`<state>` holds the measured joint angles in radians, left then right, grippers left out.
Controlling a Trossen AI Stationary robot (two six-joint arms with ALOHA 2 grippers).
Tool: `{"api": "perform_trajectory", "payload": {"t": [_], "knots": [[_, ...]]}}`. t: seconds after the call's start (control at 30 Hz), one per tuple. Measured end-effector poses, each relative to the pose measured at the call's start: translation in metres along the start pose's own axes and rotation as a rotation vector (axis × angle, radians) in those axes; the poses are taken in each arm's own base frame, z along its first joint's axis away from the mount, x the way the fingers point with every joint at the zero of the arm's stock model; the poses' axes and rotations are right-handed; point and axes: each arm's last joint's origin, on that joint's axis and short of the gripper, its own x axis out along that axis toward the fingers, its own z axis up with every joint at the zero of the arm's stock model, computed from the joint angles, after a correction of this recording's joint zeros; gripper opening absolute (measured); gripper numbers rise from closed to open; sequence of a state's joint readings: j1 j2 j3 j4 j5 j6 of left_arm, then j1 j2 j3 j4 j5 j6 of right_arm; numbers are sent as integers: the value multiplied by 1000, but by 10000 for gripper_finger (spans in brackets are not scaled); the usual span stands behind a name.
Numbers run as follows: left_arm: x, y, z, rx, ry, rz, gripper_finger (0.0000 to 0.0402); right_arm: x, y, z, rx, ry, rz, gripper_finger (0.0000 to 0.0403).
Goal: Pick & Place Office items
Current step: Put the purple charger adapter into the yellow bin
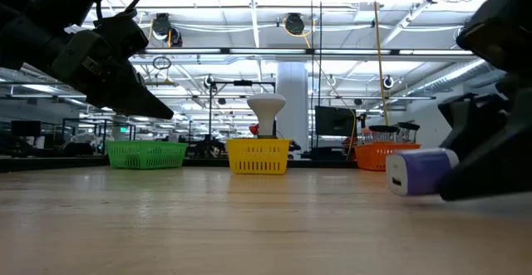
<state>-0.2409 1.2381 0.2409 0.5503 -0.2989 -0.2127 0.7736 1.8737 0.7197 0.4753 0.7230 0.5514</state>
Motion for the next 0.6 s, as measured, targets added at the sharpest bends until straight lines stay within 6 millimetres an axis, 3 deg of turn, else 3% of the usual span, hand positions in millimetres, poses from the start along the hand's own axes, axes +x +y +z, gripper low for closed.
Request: {"api": "perform_trajectory", "payload": {"t": [0.13,0.27,0.47,0.6], "knots": [[0,0,0,0,0,0,5,-4,-6,16,26,-18,3,133],[0,0,0,0,0,0,6,-9,-24,54,60,42,7,128],[0,0,0,0,0,0,5,0,-67,120,45,322,-106,127],[0,0,0,0,0,0,5,15,-96,149,75,532,-142,127]]}}
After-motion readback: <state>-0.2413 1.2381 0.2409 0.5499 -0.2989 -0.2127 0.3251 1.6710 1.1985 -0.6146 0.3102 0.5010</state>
